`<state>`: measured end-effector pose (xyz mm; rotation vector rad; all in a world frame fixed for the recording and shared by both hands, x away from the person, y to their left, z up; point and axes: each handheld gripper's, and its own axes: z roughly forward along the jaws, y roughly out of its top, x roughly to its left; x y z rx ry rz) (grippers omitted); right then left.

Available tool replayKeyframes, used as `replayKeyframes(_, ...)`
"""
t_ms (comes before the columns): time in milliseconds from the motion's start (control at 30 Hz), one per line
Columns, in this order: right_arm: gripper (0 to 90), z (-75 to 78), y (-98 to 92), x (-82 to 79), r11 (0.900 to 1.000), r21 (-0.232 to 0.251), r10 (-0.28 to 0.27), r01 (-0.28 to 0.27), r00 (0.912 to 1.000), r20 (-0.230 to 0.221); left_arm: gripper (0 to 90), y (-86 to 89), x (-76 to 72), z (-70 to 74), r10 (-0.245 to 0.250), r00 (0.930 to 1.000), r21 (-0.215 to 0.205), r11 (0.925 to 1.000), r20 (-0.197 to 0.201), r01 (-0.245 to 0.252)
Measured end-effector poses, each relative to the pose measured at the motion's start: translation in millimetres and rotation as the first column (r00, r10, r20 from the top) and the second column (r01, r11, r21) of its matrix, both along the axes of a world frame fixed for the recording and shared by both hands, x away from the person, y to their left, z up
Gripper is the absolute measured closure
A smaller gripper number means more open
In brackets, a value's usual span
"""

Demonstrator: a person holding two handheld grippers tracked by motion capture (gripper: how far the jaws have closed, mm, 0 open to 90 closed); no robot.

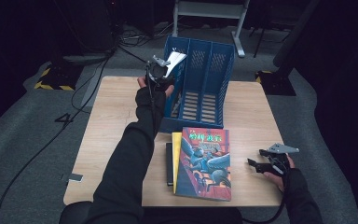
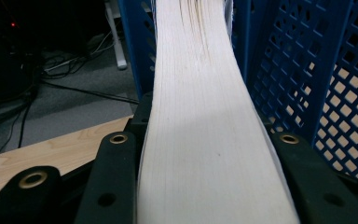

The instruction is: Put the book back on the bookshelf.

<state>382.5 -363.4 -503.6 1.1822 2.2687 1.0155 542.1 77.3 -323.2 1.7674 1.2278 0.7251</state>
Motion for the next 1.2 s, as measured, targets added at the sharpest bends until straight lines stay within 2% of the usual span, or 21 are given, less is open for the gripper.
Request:
replayKeyframes(67,26.8,0.0,0.0,-0.1,1.000,0.000,0.000,0.000,1.0000,0.001,60.6,-1.1,3.0,1.6,0.002,1.0000,-0.008,1.0000,-0.002,-0.002)
replayKeyframes(233,26.8,0.0,-0.2,-0.1,1.000,0.000,0.002,-0.002,1.0000,0.000,60.6,-6.3,9.7,8.1,0.015,0.9998,0.017,0.9997,0.014,-0.015)
replayKeyframes(433,26.8,0.0,-0.2,-0.1,1.000,0.001,0.002,-0.002,1.0000,-0.001,60.6,-2.9,20.7,10.1,0.041,0.9986,-0.011,0.9991,0.033,-0.041)
replayKeyframes(633,26.9,0.0,-0.3,0.1,1.000,0.001,0.005,-0.005,1.0000,-0.001,60.5,-5.2,29.1,11.8,0.058,0.9962,-0.008,0.9983,0.064,-0.057)
replayKeyframes(800,26.9,0.0,-0.4,0.1,1.000,0.001,0.006,-0.006,1.0000,0.000,60.5,-8.0,34.2,4.1,0.068,0.9935,-0.011,0.9977,0.092,-0.067)
replayKeyframes(900,26.9,0.1,-0.4,0.0,1.000,0.001,0.007,-0.007,1.0000,-0.001,60.4,-7.7,37.0,-2.0,0.072,0.9940,-0.024,0.9972,0.083,-0.070)
replayKeyframes(933,26.9,0.0,-0.4,0.0,1.000,0.001,0.006,-0.006,1.0000,0.000,60.4,-7.5,36.8,-4.7,0.079,0.9927,-0.032,0.9966,0.092,-0.076)
replayKeyframes(1200,26.9,0.0,-0.3,0.0,1.000,0.001,0.010,-0.010,0.9999,0.000,60.0,-3.8,37.3,-9.2,0.078,0.9918,-0.031,0.9967,0.101,-0.075)
